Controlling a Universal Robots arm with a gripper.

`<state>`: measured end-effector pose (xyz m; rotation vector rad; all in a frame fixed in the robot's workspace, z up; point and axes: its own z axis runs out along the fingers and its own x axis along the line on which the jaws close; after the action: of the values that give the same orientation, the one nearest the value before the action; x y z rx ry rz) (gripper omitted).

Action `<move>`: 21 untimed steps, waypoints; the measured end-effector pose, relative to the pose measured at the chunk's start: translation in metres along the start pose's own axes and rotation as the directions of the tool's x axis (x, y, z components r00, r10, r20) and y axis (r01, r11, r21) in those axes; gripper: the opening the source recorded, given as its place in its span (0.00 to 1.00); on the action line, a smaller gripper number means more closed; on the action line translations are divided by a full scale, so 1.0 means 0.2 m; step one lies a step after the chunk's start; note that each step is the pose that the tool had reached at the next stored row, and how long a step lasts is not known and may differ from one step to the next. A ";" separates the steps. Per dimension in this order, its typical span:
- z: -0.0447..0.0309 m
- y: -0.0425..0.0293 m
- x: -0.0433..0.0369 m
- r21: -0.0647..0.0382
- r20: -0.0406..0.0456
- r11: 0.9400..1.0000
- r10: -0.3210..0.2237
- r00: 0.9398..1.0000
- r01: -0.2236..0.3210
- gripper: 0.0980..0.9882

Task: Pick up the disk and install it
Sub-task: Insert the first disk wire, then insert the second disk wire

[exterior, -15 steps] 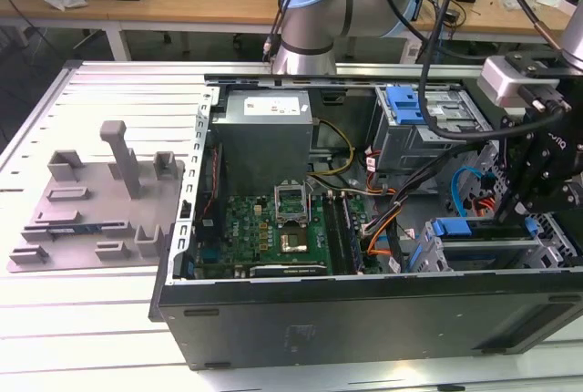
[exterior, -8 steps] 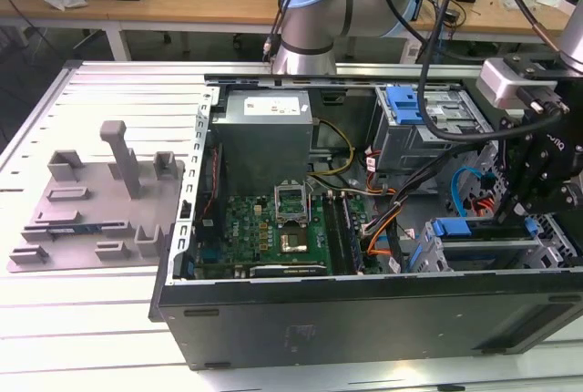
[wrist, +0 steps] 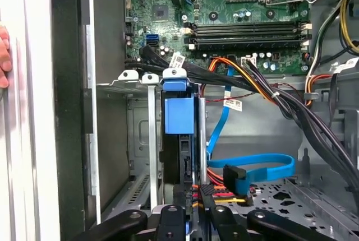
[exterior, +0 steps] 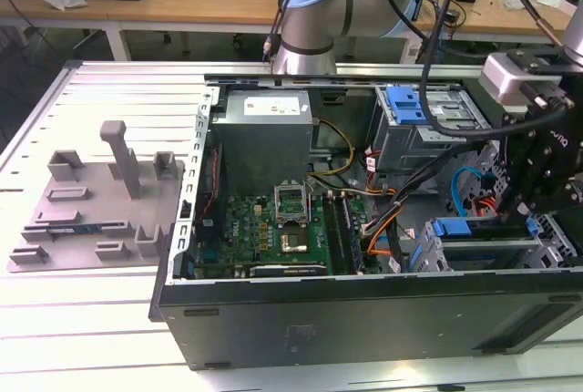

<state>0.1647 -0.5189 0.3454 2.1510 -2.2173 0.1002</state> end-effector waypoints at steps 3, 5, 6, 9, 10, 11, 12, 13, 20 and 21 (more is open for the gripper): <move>-0.031 0.000 0.002 0.000 0.000 1.000 0.003 1.000 -0.003 0.16; -0.058 -0.001 0.004 0.000 0.000 1.000 0.005 1.000 -0.005 0.16; -0.081 -0.001 0.005 -0.001 0.000 1.000 0.008 1.000 -0.008 0.16; -0.155 -0.002 0.006 -0.001 -0.001 1.000 0.014 1.000 -0.014 0.16; -0.177 -0.002 0.001 -0.001 -0.002 1.000 0.016 1.000 -0.016 0.16; -0.188 -0.002 -0.004 -0.001 -0.004 1.000 0.018 1.000 -0.018 0.16; -0.196 -0.002 -0.009 -0.001 -0.005 1.000 0.019 1.000 -0.019 0.16; -0.198 -0.002 -0.012 -0.001 -0.006 1.000 0.019 1.000 -0.019 0.16; -0.198 -0.002 -0.014 -0.001 -0.007 1.000 0.020 1.000 -0.020 0.16; -0.198 -0.001 -0.014 -0.001 -0.007 1.000 0.020 1.000 -0.020 0.16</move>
<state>0.1647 -0.5129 0.3847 2.1248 -2.2348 0.1066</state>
